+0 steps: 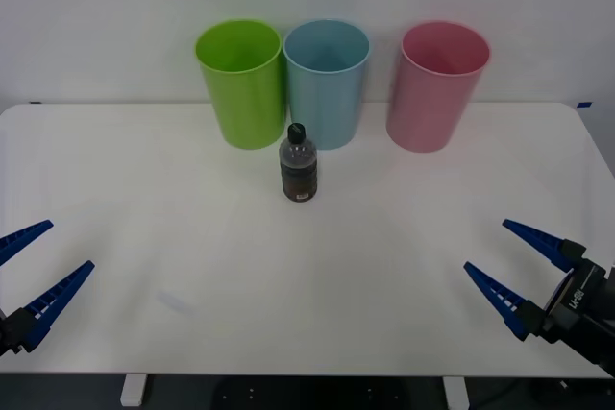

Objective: Grasp the object on the table and drop it into the matching bin: aluminum can to the light blue bin, PET bottle to the pink bin.

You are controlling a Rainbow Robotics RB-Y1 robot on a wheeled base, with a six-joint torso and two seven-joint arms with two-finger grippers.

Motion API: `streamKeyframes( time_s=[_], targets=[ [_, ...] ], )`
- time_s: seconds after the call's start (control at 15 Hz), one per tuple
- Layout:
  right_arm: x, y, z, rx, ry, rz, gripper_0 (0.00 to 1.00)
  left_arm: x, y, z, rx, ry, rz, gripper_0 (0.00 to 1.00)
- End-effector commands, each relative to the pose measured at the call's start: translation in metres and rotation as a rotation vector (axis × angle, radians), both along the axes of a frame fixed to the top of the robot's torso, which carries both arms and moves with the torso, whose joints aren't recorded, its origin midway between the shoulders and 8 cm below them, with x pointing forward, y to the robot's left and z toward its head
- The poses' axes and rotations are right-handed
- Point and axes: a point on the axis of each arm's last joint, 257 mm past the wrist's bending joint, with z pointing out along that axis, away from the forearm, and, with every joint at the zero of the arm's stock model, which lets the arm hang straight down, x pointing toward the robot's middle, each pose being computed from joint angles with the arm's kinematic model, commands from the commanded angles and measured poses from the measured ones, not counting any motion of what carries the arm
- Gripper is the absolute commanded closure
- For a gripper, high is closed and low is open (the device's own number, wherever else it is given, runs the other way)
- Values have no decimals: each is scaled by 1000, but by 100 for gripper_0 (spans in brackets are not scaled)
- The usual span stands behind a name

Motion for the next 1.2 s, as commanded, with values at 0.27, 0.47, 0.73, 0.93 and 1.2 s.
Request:
streamKeyframes(
  time_s=[0.27, 0.47, 0.73, 0.93, 1.2],
  targets=[
    [21, 28, -20, -53, -22, -2, 0, 0, 0, 0, 0, 0, 0, 0],
    [33, 46, -25, -59, -15, -5, 0, 0, 0, 0, 0, 0, 0, 0],
    [47, 69, -26, -71, -21, -4, 0, 0, 0, 0, 0, 0, 0, 0],
    [59, 82, -24, -69, -30, -22, 0, 0, 0, 0, 0, 0, 0, 0],
    [75, 96, -23, -90, -48, -55, 0, 0, 0, 0, 0, 0, 0, 0]
  ],
)
